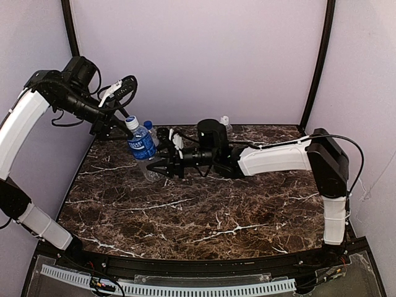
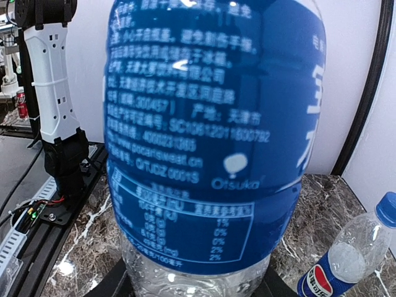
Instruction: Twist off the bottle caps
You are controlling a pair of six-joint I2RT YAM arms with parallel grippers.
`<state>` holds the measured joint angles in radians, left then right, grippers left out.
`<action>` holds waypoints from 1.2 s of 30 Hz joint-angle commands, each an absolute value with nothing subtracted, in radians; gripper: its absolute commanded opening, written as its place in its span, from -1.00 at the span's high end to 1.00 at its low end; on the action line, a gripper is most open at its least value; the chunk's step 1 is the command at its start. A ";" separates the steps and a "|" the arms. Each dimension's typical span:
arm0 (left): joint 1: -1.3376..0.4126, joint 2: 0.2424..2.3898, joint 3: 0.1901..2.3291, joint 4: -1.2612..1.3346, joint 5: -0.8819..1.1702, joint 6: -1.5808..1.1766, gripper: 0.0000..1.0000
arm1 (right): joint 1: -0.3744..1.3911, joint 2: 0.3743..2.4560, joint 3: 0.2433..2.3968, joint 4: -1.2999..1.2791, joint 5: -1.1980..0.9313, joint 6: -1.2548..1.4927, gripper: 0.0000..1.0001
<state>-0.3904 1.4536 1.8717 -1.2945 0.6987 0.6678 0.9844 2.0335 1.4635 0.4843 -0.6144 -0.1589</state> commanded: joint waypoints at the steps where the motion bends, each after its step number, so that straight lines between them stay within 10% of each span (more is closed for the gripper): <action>1: -0.394 1.388 1.790 -1.200 0.720 0.576 -0.80 | 0.960 2.004 1.413 0.661 -0.635 -0.063 0.05; 12: -0.415 0.918 0.941 -0.091 0.835 0.095 -0.90 | 0.957 1.946 1.293 0.985 -0.685 0.113 0.09; 36: -0.596 1.071 0.843 0.313 0.733 -0.045 -0.48 | 0.994 1.931 1.295 0.870 -0.654 0.047 0.12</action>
